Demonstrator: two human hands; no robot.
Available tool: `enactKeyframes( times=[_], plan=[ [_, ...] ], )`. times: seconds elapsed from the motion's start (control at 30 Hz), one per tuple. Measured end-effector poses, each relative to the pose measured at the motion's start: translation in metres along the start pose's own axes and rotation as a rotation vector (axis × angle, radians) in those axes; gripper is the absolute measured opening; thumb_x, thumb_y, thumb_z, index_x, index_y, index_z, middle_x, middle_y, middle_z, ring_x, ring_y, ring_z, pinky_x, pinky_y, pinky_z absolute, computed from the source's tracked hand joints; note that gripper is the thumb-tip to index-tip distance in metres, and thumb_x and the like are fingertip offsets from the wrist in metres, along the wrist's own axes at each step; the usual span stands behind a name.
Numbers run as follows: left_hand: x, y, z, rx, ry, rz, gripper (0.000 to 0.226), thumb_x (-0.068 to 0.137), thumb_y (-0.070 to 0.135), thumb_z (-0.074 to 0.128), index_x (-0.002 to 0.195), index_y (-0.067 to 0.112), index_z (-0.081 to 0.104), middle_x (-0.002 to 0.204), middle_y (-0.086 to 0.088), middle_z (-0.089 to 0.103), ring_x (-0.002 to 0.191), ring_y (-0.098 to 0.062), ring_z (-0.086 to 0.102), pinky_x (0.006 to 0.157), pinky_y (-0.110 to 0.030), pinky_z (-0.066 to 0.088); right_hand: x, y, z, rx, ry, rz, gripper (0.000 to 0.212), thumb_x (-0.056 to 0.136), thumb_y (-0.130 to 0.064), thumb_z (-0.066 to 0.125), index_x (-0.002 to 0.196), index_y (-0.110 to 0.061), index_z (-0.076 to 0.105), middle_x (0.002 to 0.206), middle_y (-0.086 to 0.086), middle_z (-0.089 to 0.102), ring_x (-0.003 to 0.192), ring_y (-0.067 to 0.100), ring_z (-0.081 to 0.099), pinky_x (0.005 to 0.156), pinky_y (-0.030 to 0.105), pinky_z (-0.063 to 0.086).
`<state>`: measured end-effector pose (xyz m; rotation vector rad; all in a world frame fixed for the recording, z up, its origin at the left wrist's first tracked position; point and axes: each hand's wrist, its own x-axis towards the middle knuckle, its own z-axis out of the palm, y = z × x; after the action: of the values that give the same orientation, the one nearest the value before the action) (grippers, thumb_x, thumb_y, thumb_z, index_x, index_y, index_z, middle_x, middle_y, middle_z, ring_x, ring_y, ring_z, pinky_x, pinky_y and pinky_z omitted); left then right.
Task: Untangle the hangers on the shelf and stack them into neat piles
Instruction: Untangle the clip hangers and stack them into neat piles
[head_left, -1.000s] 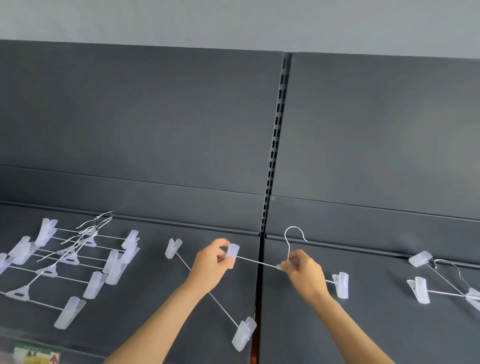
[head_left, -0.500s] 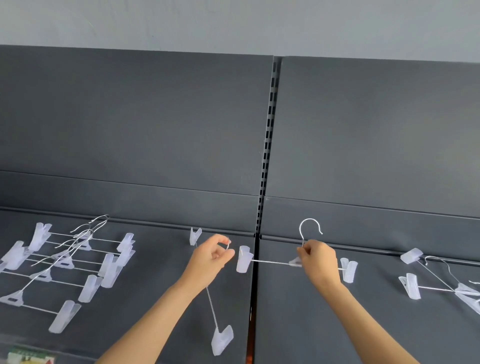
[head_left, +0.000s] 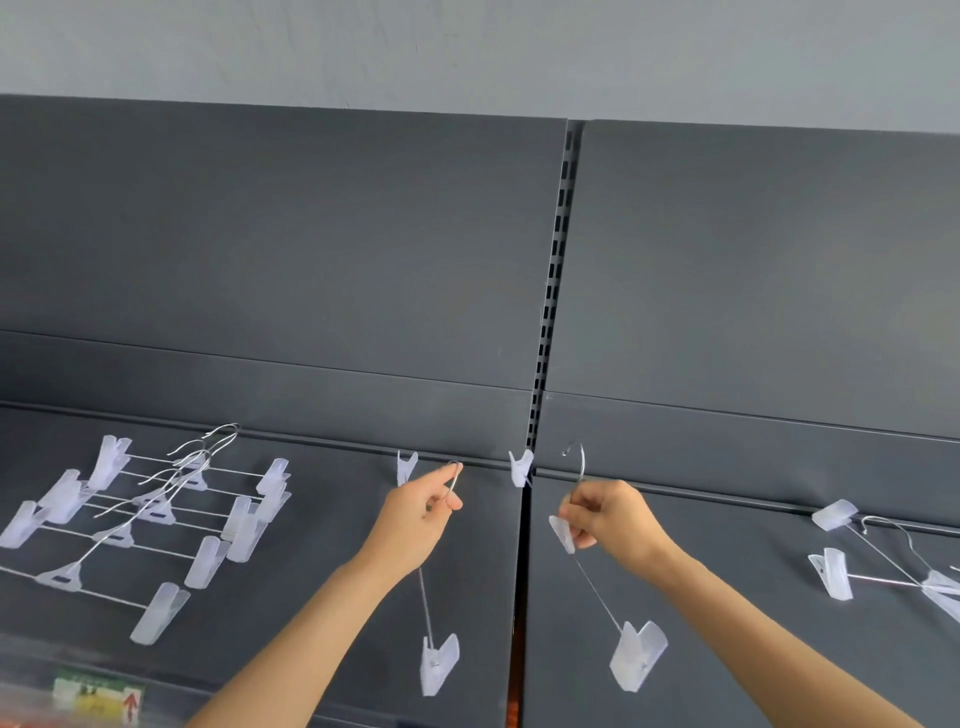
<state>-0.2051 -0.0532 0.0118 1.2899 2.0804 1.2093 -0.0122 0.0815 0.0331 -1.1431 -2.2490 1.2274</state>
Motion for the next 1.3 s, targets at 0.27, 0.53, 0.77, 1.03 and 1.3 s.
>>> enactKeyframes(
  times=[0.27, 0.53, 0.77, 1.03, 1.3],
  plan=[
    [0.004, -0.001, 0.009, 0.163, 0.034, 0.108, 0.037, 0.091, 0.002, 0.045, 0.118, 0.024, 0.057, 0.061, 0.002, 0.05, 0.055, -0.016, 0.041, 0.063, -0.026, 0.043, 0.037, -0.023, 0.012, -0.125, -0.136, 0.109, 0.017, 0.084, 0.002, 0.048, 0.07, -0.001, 0.057, 0.072, 0.015, 0.057, 0.052, 0.018, 0.049, 0.051, 0.02, 0.045],
    [0.02, -0.005, 0.02, 0.152, 0.027, -0.044, 0.04, 0.09, 0.005, 0.051, 0.129, 0.018, 0.053, 0.087, -0.011, 0.07, 0.08, -0.025, 0.065, 0.08, -0.035, 0.055, 0.068, -0.014, 0.053, -0.167, -0.045, 0.161, 0.02, 0.085, -0.003, 0.047, 0.066, -0.002, 0.05, 0.075, 0.012, 0.048, 0.071, 0.022, 0.038, 0.064, 0.024, 0.033],
    [0.035, -0.031, 0.015, 0.306, 0.019, -0.186, 0.021, 0.087, 0.003, 0.046, 0.073, 0.012, 0.059, 0.109, -0.018, 0.057, 0.063, -0.028, 0.055, 0.071, -0.038, 0.054, 0.088, -0.006, 0.079, -0.102, -0.03, 0.173, 0.029, 0.085, -0.008, 0.053, 0.057, -0.007, 0.046, 0.062, 0.008, 0.045, 0.068, 0.022, 0.04, 0.062, 0.022, 0.034],
    [0.042, -0.045, 0.016, 0.372, -0.045, -0.142, 0.016, 0.088, 0.015, 0.054, 0.074, 0.008, 0.058, 0.077, -0.008, 0.049, 0.068, -0.02, 0.046, 0.07, -0.036, 0.049, 0.088, 0.001, 0.077, -0.279, -0.116, 0.115, 0.04, 0.085, -0.018, 0.056, 0.051, -0.012, 0.036, 0.054, 0.004, 0.037, 0.054, 0.019, 0.032, 0.052, 0.028, 0.029],
    [0.011, -0.069, -0.01, 0.378, -0.243, -0.067, 0.015, 0.078, 0.028, 0.063, 0.08, 0.013, 0.062, 0.073, 0.012, 0.05, 0.065, -0.003, 0.046, 0.061, -0.016, 0.038, 0.079, 0.009, 0.079, -0.383, -0.13, 0.028, 0.015, 0.084, -0.011, 0.053, 0.083, -0.01, 0.068, 0.075, 0.004, 0.059, 0.068, 0.022, 0.051, 0.061, 0.024, 0.04]
  ],
)
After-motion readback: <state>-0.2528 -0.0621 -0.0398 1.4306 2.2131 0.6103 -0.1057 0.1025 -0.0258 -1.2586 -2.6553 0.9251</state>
